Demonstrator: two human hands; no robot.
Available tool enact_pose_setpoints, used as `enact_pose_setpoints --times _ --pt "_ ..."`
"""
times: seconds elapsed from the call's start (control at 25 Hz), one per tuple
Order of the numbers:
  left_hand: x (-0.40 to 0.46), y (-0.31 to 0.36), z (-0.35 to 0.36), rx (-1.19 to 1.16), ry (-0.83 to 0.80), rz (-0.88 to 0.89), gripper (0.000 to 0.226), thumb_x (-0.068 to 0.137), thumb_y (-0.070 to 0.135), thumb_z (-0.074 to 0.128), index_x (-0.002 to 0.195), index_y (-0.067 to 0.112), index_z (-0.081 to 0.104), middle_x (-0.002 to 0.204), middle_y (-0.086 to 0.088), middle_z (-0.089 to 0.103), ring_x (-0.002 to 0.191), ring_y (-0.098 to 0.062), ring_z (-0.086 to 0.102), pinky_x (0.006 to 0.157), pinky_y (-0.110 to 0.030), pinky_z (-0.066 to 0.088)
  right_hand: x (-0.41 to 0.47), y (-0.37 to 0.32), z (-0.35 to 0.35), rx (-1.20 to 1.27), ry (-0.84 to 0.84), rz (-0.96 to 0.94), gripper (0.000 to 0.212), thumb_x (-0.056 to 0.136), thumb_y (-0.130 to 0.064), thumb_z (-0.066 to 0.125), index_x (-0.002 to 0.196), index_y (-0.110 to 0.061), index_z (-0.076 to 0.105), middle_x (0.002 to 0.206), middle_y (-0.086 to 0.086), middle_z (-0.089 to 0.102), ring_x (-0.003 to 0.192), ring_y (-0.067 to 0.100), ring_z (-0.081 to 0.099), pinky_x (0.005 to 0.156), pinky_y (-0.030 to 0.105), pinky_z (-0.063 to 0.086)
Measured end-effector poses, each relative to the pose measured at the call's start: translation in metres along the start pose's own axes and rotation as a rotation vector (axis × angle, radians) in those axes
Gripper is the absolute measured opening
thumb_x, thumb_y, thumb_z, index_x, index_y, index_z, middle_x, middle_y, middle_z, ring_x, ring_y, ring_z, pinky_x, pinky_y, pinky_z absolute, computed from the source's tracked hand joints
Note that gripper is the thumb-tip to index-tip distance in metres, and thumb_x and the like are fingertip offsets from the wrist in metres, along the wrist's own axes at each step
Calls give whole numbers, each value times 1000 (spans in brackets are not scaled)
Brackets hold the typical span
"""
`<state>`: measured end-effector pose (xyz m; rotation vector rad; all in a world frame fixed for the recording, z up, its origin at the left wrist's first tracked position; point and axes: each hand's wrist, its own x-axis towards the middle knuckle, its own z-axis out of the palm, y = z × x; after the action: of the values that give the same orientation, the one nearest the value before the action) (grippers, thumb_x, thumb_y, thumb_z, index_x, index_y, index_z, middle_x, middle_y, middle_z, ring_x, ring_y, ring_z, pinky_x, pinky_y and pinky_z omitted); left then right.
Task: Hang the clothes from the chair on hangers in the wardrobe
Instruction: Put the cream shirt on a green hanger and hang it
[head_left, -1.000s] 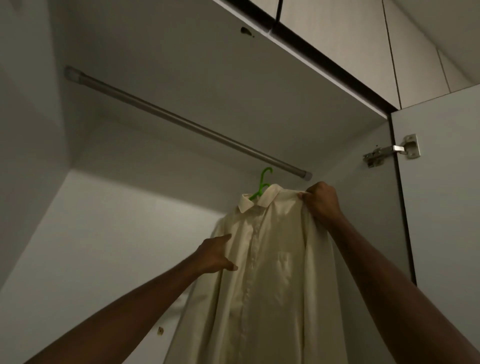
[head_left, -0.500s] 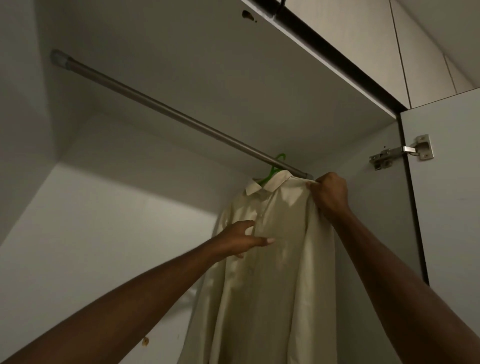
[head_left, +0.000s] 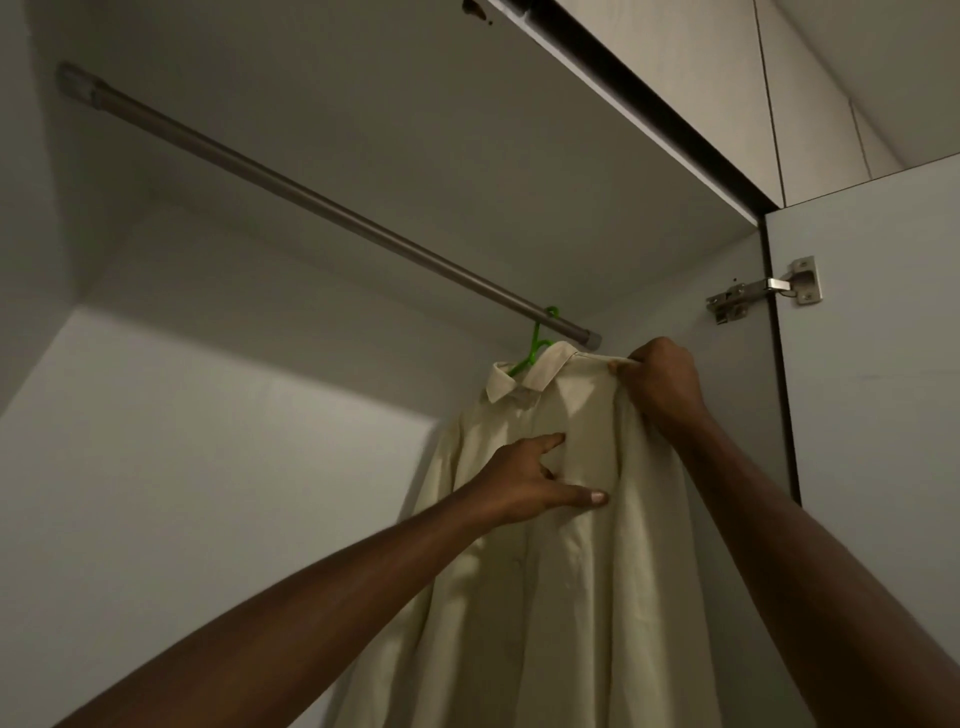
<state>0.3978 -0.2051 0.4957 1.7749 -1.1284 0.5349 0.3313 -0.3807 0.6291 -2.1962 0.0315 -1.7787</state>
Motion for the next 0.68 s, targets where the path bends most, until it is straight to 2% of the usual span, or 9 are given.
enact_pose_setpoints --times 0.16,0.32,0.4,0.52,0.6,0.68 --pt "-23 -12 -10 79 13 -51 115 63 63 88 158 31 30 143 -11 58 128 -17 59 98 -27 50 -8 9 13 -53 -40 62 29 91 -33 62 75 -9 64 80 12 66 73 33 64 60 31 42" --pt "-40 -21 -25 145 47 -110 111 68 63 84 158 24 31 146 -10 56 130 -20 56 100 -29 49 -19 22 15 -167 -76 134 40 91 -50 61 83 -11 65 91 15 71 85 35 67 72 36 50" --pt "-47 -28 -32 202 102 -167 104 71 66 80 154 22 36 141 -7 58 126 -21 58 100 -31 50 -34 18 11 -288 -54 148 48 91 -59 61 93 -11 65 101 16 71 93 36 67 78 39 48" --pt "-56 -40 -39 426 177 -218 89 79 66 72 149 20 41 139 -5 59 123 -23 59 100 -36 50 -64 15 18 -587 20 -68 59 91 -58 63 122 -8 56 121 19 62 111 39 58 93 47 43" --pt "-63 -46 -38 599 172 -203 82 87 61 66 151 20 37 142 -5 57 126 -25 58 100 -36 48 -83 17 28 -652 65 -193 72 89 -50 67 139 -4 44 140 25 50 127 43 48 106 53 36" --pt "-71 -51 -32 700 153 -183 76 92 56 61 152 17 34 145 -8 53 129 -27 55 104 -39 46 -100 21 38 -639 72 -246 79 92 -42 66 151 -1 34 157 31 33 145 47 31 118 57 23"
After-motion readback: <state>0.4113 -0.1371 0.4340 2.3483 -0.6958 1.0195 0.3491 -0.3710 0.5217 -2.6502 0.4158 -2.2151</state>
